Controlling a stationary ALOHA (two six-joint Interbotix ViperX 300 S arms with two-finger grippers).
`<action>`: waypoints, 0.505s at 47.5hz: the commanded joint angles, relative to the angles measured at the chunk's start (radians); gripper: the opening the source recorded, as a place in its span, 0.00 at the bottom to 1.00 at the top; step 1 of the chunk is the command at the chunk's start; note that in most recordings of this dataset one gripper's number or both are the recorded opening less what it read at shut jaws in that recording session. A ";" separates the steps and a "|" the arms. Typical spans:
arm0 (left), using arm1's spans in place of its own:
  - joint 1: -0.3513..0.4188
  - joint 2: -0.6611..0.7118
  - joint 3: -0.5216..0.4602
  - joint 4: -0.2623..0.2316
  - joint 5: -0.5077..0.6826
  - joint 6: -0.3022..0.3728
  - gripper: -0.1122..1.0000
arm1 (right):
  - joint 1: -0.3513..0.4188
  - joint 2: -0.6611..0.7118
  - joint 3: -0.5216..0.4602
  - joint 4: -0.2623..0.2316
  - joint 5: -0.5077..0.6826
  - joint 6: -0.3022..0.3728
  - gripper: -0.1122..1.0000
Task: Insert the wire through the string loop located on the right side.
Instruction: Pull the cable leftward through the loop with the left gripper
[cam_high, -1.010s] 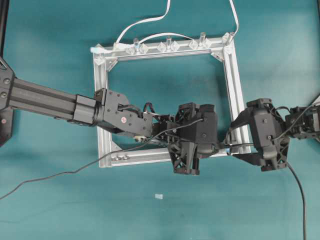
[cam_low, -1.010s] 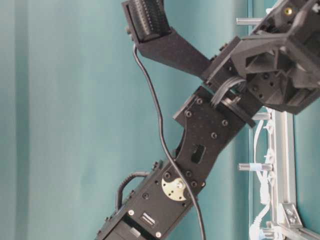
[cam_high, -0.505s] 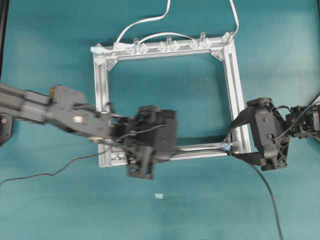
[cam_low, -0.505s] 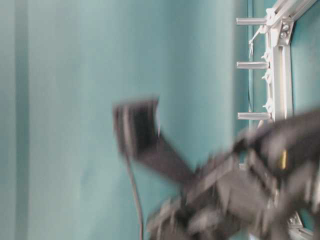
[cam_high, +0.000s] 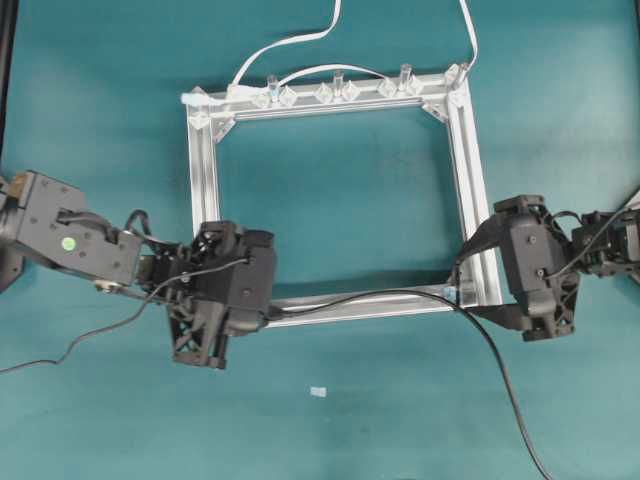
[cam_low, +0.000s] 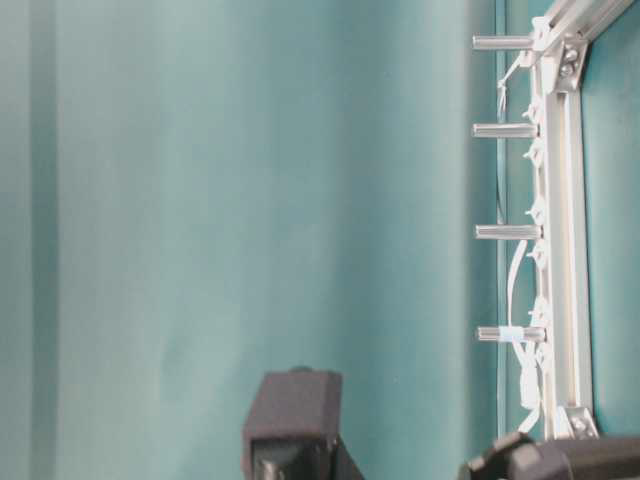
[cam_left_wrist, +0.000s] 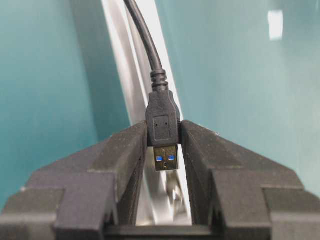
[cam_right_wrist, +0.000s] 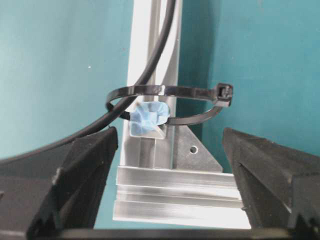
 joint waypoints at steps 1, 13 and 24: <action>-0.008 -0.049 0.012 -0.002 0.012 -0.008 0.34 | 0.002 -0.012 -0.017 0.002 -0.003 0.002 0.95; -0.021 -0.160 0.101 -0.003 0.054 -0.043 0.34 | 0.002 -0.012 -0.017 0.002 -0.003 0.002 0.95; -0.041 -0.267 0.169 -0.003 0.137 -0.109 0.34 | 0.002 -0.011 -0.017 0.002 -0.003 0.002 0.95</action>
